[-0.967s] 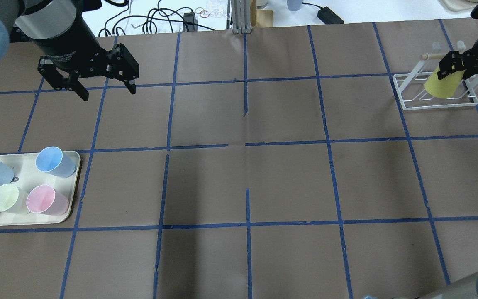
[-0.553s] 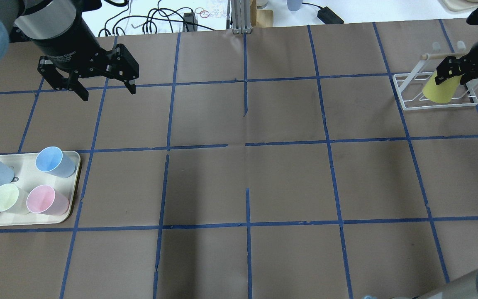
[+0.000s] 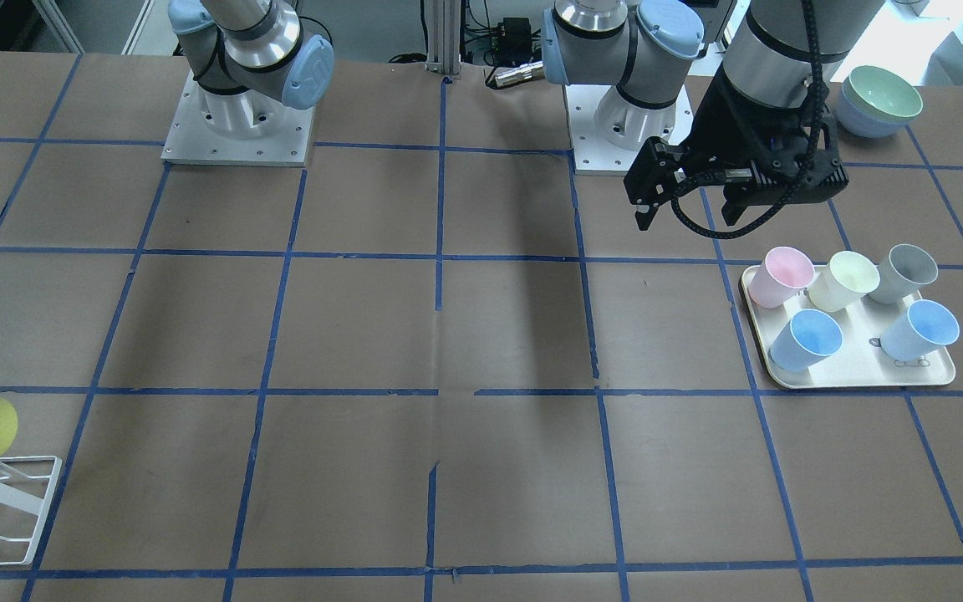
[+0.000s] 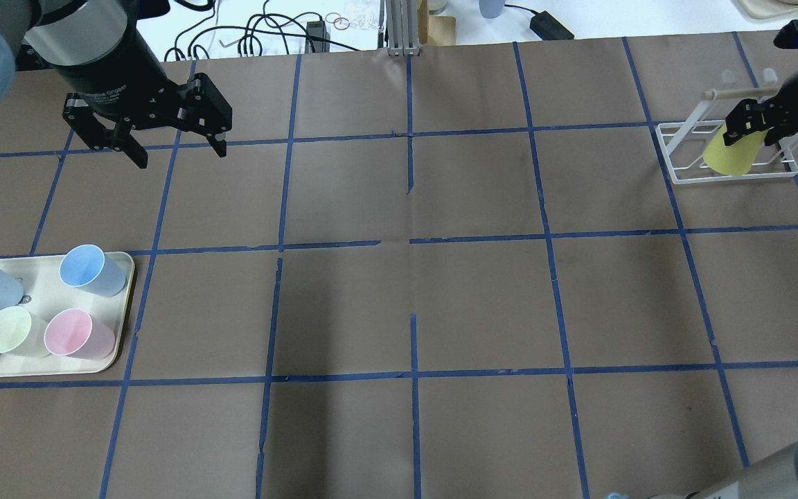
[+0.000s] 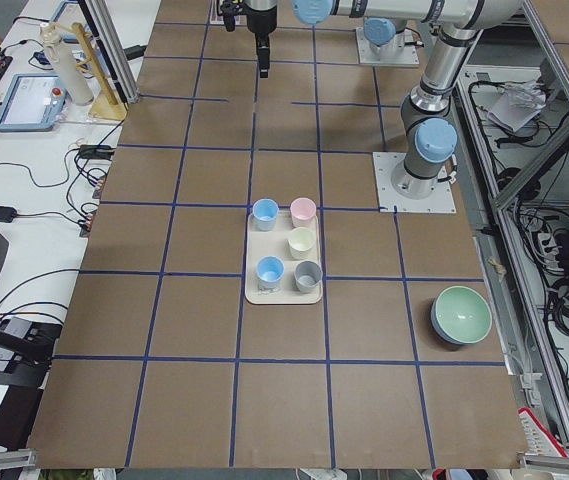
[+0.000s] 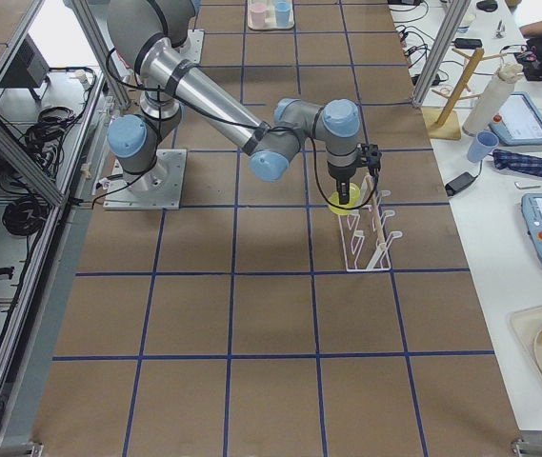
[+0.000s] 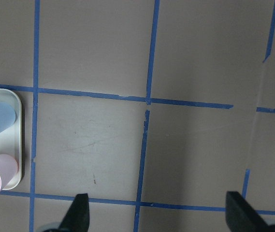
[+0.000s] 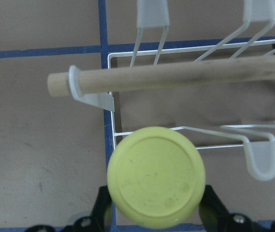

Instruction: Transfer IKEA cup to right arm and place on rack

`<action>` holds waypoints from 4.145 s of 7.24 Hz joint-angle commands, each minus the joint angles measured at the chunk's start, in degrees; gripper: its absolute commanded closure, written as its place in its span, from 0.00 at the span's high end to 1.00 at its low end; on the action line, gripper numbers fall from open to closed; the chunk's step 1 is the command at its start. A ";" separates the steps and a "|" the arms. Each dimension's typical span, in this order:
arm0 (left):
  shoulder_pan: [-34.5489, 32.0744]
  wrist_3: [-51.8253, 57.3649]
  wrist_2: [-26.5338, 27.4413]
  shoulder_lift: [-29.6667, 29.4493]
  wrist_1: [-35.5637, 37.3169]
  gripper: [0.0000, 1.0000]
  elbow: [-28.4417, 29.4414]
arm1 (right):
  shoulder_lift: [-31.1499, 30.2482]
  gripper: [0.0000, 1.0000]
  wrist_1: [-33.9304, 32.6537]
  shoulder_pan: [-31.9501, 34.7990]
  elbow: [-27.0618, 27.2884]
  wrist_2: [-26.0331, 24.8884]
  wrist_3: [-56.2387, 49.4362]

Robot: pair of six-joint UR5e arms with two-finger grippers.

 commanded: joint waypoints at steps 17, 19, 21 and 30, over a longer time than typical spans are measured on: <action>0.00 3.41 0.10 0.41 -0.32 1.00 0.00 | -22.29 1.00 31.44 24.07 -1.05 -3.20 26.31; 0.00 3.41 0.10 0.32 -0.32 1.00 0.00 | -22.73 1.00 31.53 26.00 -0.97 -4.07 26.49; 0.00 3.41 0.10 0.41 -0.32 1.00 0.00 | -23.43 1.00 31.35 27.15 -0.97 -3.02 26.40; 0.00 3.41 0.01 0.58 -0.23 1.00 0.00 | -24.05 1.00 30.82 27.15 -0.35 -4.15 25.43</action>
